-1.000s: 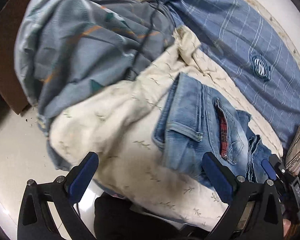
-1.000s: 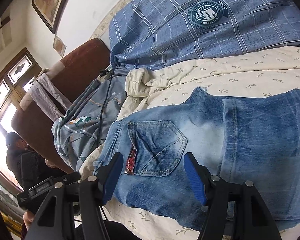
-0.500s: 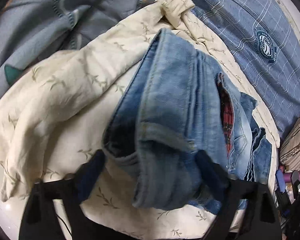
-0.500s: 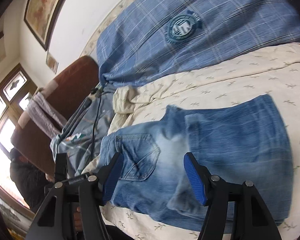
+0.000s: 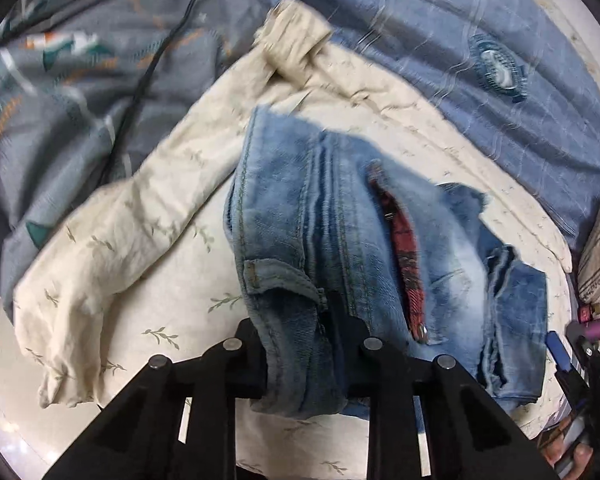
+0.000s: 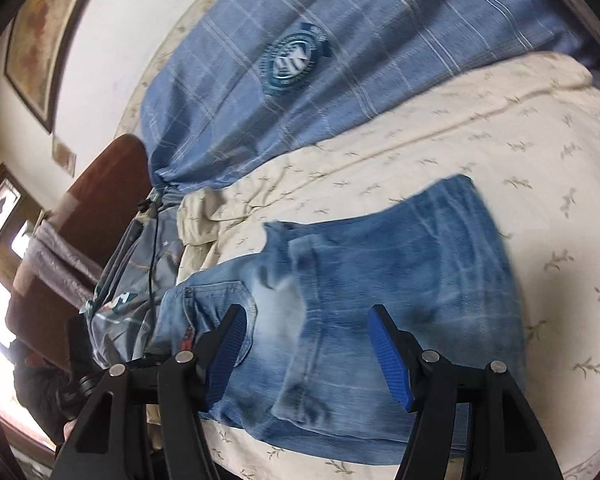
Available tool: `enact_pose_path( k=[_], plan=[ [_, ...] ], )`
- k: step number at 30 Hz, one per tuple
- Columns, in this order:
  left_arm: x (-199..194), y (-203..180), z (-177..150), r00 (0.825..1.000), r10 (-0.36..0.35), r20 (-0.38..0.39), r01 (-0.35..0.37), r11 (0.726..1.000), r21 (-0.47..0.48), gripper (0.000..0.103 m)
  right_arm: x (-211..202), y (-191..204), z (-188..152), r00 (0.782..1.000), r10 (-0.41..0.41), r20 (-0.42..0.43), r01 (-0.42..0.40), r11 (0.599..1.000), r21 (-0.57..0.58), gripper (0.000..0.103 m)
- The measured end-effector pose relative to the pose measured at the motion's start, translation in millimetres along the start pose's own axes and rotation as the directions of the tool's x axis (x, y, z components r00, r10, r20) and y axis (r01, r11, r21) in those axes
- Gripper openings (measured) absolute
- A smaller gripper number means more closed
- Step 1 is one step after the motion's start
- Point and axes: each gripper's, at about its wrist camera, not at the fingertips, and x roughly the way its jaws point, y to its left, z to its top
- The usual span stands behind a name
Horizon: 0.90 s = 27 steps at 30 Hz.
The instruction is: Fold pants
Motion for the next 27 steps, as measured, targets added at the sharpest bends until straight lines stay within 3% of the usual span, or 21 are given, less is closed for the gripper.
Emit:
enact_pose_path(
  k=[6, 11, 14, 20, 22, 27],
  plan=[
    [-42.0, -50.2, 6.9, 0.994, -0.042, 0.099, 0.030, 0.992, 0.121, 0.022, -14.9, -16.3, 7.4, 0.999, -0.001, 0.041, -0.001, 0.999, 0.049, 0.066],
    [-66.4, -118.7, 7.3, 0.986, -0.089, 0.139, 0.047, 0.959, 0.278, 0.022, -34.2, -34.4, 14.9, 0.995, -0.003, 0.097, -0.008, 0.994, 0.108, 0.066],
    [-67.9, -165.9, 0.1, 0.984, -0.123, 0.125, 0.067, 0.922, 0.380, 0.021, -47.8, -49.6, 20.2, 0.990, 0.007, 0.141, -0.030, 0.986, 0.162, 0.066],
    [-35.1, -257.6, -39.2, 0.989, -0.145, 0.038, 0.098, 0.816, 0.570, 0.020, -70.4, -88.4, 28.2, 0.981, 0.013, 0.195, -0.070, 0.955, 0.289, 0.066],
    [-17.3, -279.8, -58.6, 0.991, -0.137, 0.004, 0.105, 0.777, 0.621, 0.017, -78.9, -101.5, 29.8, 0.976, 0.007, 0.216, -0.078, 0.943, 0.323, 0.066],
    [29.8, -300.3, -101.4, 0.995, -0.089, -0.045, 0.096, 0.714, 0.694, 0.019, -100.8, -132.6, 34.3, 0.961, -0.047, 0.273, -0.068, 0.915, 0.397, 0.066]
  ],
)
